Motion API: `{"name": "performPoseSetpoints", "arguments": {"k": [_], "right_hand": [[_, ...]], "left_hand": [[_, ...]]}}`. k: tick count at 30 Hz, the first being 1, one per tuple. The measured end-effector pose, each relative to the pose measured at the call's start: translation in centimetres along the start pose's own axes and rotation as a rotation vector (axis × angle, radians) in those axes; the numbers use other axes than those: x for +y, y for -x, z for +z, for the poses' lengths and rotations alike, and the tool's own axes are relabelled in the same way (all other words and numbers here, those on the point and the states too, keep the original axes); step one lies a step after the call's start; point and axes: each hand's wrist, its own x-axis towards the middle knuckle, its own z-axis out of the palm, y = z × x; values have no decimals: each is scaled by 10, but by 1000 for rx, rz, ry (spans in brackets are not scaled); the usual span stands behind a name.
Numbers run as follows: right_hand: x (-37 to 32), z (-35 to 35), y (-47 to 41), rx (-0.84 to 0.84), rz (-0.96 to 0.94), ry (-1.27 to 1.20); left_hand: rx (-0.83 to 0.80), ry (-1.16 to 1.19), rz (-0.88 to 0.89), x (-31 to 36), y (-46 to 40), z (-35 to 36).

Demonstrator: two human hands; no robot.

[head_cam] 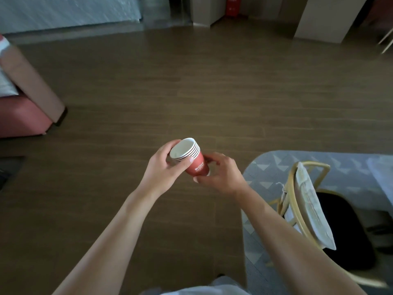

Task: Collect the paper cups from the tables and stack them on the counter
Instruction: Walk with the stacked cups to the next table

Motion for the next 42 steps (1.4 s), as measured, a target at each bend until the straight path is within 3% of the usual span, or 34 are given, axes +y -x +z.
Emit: {"name": "performPoseSetpoints", "arguments": {"k": [9, 16, 27, 34, 42], "right_hand": [[61, -57, -50, 135, 89, -41], [111, -112, -100, 291, 274, 71], [111, -161, -210, 573, 436, 167], [104, -162, -254, 632, 514, 201], [119, -163, -303, 591, 515, 212]], "left_hand": [[-146, -13, 20, 11, -104, 68], [-400, 55, 62, 5, -223, 138], [-694, 144, 217, 29, -405, 175], [-766, 141, 248, 28, -465, 176], [-730, 159, 184, 8, -508, 175]]}}
